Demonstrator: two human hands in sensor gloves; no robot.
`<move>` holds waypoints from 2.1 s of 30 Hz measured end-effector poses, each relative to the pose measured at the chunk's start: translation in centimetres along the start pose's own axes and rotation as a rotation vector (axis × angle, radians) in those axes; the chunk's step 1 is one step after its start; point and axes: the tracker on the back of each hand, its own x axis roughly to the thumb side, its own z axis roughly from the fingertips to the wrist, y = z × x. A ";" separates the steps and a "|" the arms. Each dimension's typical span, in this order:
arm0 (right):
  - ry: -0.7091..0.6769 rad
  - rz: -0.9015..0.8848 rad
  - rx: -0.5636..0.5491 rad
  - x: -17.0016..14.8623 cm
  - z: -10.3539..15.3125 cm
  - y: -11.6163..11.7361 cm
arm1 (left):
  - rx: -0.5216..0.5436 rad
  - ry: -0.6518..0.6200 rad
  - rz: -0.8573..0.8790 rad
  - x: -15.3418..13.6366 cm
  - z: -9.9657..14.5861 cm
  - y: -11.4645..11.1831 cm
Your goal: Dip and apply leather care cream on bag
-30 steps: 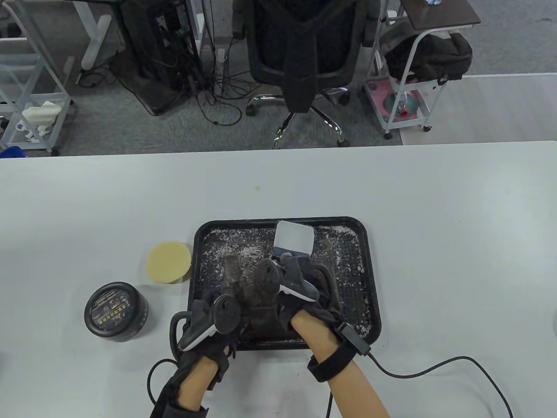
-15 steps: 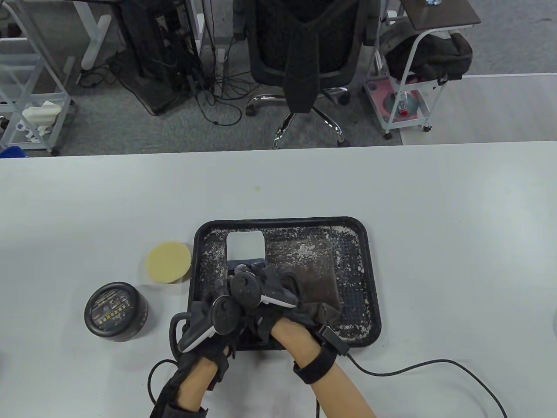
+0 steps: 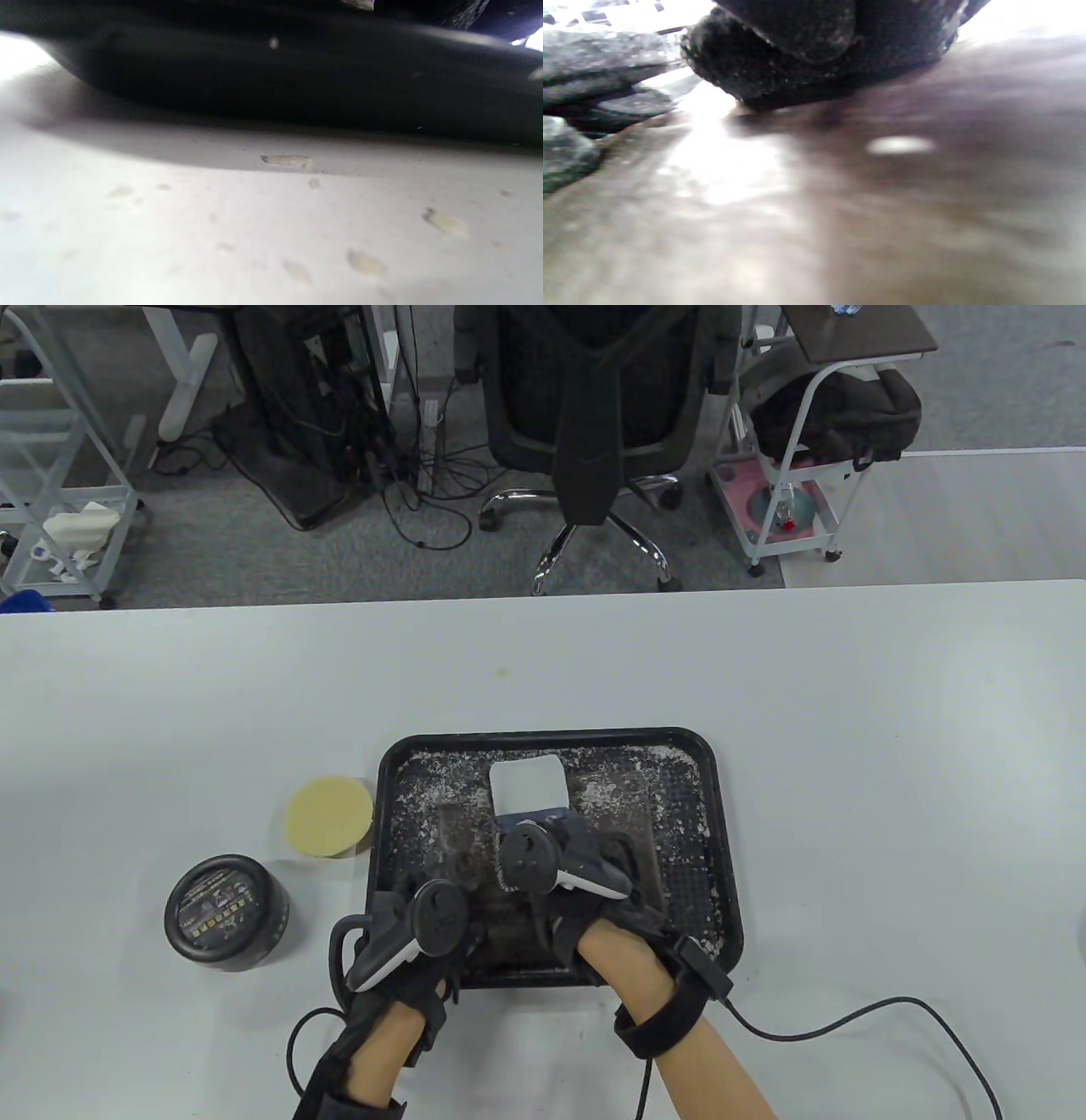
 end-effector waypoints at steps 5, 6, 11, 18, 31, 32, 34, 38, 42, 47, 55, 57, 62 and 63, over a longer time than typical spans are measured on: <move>0.111 0.054 -0.008 -3.1 1.5 -0.7 | -0.002 0.001 -0.003 0.0 0.0 0.0; 0.147 0.073 -0.004 -3.6 1.8 -0.9 | -0.002 0.000 -0.002 0.0 0.0 0.0; 0.226 0.128 0.009 -4.6 2.3 -1.2 | 0.002 -0.002 0.001 0.0 0.1 -0.1; 0.165 0.165 -0.002 -3.0 2.1 -0.9 | 0.009 -0.011 -0.002 0.0 0.0 -0.1; -0.021 0.107 -0.036 2.9 1.1 0.5 | 0.007 -0.020 0.000 -0.1 -0.1 -0.1; -0.040 0.099 -0.038 3.4 1.0 0.6 | 0.007 -0.020 0.000 -0.1 -0.1 -0.1; -0.076 0.084 -0.037 4.3 0.9 0.9 | 0.005 -0.021 0.001 -0.2 -0.1 -0.1; -0.144 0.068 -0.033 5.8 0.5 1.3 | 0.004 -0.023 0.008 -0.3 0.0 -0.1; -0.233 0.005 -0.011 7.1 0.4 1.5 | 0.005 -0.020 0.009 -0.3 0.0 -0.1; -0.264 0.023 0.027 7.4 0.6 1.8 | 0.008 -0.011 0.016 -0.4 0.0 -0.1; -0.259 -0.002 0.053 5.7 1.4 1.5 | 0.012 -0.006 -0.003 -0.3 0.0 -0.1; -0.244 -0.009 0.056 5.0 1.7 1.3 | 0.007 -0.006 -0.010 -0.3 0.0 -0.1; -0.199 0.002 0.069 3.0 2.6 1.0 | 0.001 -0.006 -0.010 -0.2 0.0 -0.1; -0.187 0.003 0.073 2.5 2.9 1.0 | 0.000 -0.006 -0.011 -0.2 0.0 -0.1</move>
